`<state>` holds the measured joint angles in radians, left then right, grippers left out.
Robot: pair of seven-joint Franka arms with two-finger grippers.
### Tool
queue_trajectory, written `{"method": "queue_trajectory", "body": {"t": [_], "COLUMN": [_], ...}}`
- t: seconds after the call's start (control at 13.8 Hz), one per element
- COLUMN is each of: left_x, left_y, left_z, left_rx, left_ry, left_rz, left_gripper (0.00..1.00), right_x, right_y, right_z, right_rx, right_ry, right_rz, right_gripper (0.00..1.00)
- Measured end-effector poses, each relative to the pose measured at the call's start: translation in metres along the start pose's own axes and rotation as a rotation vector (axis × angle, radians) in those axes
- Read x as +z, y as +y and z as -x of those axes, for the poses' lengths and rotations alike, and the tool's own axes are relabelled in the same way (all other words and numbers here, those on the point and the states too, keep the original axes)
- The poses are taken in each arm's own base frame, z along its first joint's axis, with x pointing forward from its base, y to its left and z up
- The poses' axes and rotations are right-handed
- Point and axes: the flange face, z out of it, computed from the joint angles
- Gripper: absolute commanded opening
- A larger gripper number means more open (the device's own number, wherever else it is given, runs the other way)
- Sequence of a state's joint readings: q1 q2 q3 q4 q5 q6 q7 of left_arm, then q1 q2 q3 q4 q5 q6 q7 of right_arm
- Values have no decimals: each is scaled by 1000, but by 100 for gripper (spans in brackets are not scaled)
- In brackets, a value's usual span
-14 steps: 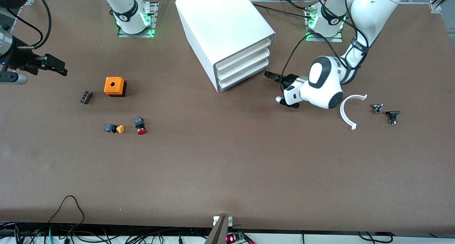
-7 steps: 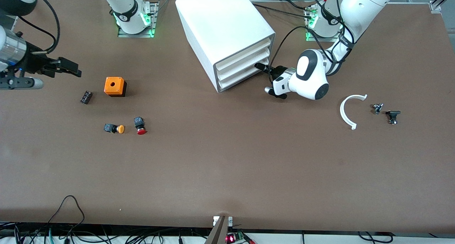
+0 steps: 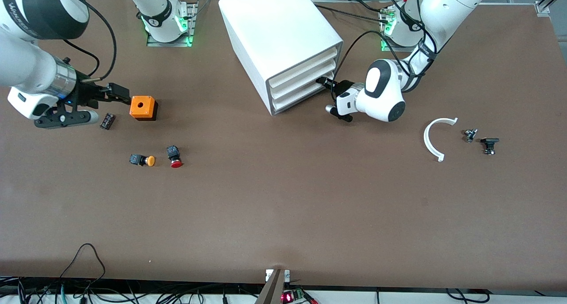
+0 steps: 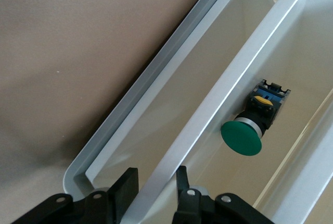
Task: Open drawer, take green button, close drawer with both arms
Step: 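Pull the drawer open with the left gripper while the right gripper advances, then reach the right gripper into the drawer while the left gripper withdraws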
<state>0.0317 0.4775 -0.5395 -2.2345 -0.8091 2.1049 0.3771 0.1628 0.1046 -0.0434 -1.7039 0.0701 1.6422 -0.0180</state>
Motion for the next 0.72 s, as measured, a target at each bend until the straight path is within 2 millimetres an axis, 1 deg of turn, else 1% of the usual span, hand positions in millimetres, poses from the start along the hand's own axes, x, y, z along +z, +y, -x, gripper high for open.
{"method": "queue_trajectory", "body": {"t": [0.07, 0.14, 0.22, 0.36, 0.43, 0.51, 0.58, 0.65, 0.72], "left_x": [-6, -19, -40, -91, -111, -125, -133, -138, -141], "left_y": [-2, -9, -19, -43, -48, -48, -45, -43, -43], "left_z": [-2, -6, -11, -22, -26, -30, -33, -35, -36], "left_rx": [-3, -12, -22, -30, -19, -4, 9, 16, 16], "left_ry": [14, 46, 91, 187, 217, 234, 245, 252, 259], "left_rz": [3, 7, 12, 12, -6, -22, -28, -33, -39], "left_gripper": [0, 0, 0, 0, 0, 0, 27, 97, 100], "right_x": [2, 6, 10, 22, 28, 33, 35, 38, 40], "right_y": [-10, -23, -36, -66, -81, -95, -106, -114, -122], "right_z": [-8, -16, -23, -36, -40, -43, -47, -50, -51], "right_rx": [-17, -38, -60, -106, -131, -152, -168, -180, -193], "right_ry": [7, 17, 28, 34, 34, 44, 59, 74, 86], "right_rz": [3, 7, 12, 20, 24, 28, 29, 30, 31], "right_gripper": [100, 100, 100, 100, 100, 100, 100, 100, 100]}}
